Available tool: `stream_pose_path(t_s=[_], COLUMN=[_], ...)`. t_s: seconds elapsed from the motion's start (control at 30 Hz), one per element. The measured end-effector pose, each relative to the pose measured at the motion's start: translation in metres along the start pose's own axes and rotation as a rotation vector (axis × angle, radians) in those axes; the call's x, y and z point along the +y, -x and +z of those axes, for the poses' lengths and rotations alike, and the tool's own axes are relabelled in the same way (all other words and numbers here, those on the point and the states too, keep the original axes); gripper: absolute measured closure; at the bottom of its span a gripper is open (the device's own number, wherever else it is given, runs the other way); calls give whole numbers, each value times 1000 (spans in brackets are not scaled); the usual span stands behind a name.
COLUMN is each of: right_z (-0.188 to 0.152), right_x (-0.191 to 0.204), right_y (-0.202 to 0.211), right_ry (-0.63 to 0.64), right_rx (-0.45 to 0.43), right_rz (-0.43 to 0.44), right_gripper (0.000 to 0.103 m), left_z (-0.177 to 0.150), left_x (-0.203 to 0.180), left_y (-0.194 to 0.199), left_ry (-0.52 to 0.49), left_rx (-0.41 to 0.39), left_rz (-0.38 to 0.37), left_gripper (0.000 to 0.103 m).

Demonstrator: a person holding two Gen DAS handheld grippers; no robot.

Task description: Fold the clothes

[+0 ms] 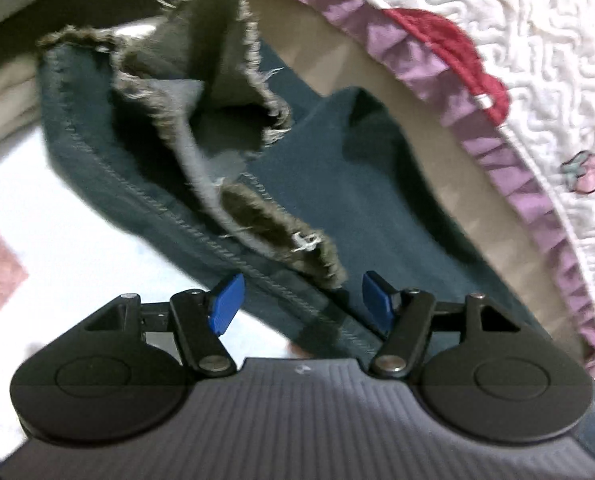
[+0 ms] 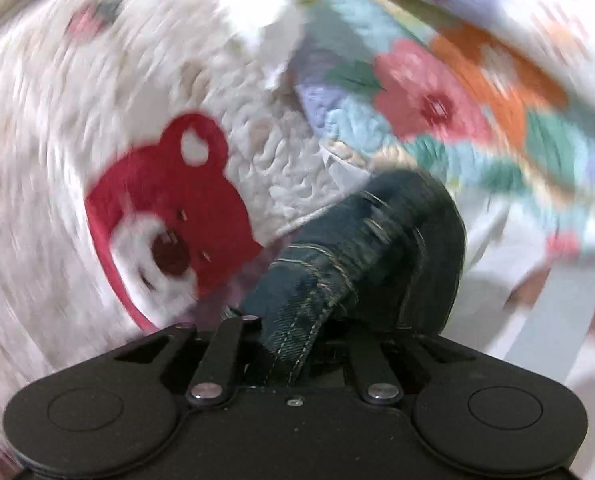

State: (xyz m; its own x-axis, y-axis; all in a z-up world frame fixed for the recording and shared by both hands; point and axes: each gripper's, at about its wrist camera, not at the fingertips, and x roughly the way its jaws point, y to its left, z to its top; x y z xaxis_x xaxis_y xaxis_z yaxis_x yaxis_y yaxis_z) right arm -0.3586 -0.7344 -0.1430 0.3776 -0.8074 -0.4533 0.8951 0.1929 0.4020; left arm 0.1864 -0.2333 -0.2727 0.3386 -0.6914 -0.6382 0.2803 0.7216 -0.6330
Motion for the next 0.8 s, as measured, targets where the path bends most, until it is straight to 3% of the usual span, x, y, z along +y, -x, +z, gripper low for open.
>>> stream_pose_path(t_s=[0.13, 0.2, 0.4, 0.5, 0.57, 0.63, 0.7, 0.8], right_z=[-13, -24, -37, -43, -51, -55, -59, -61], right_x=[-3, -5, -28, -26, -28, -37, -51, -64], right_y=[-8, -9, -13, -15, -22, -25, -25, -24], right_ry=[111, 165, 76, 122, 125, 22, -82, -155], right_rx=[46, 39, 84, 82, 103, 126, 132, 138], right_rz=[-24, -43, -47, -55, -95, -112, -93, -46], right_gripper=[92, 92, 91, 88, 82, 73, 68, 69], left_z=[-3, -5, -8, -11, -18, -23, -27, -27], left_x=[2, 3, -11, -35, -50, -54, -55, -61], left_y=[-7, -11, -19, -30, -34, -32, -28, -32], left_ry=[50, 73, 59, -96, -164, -159, -128, -132], left_rx=[57, 80, 16, -42, -54, -45, -26, 109], left_rz=[-37, -53, -22, 59, 129, 143, 134, 36], left_gripper=[37, 28, 21, 20, 18, 19, 26, 26])
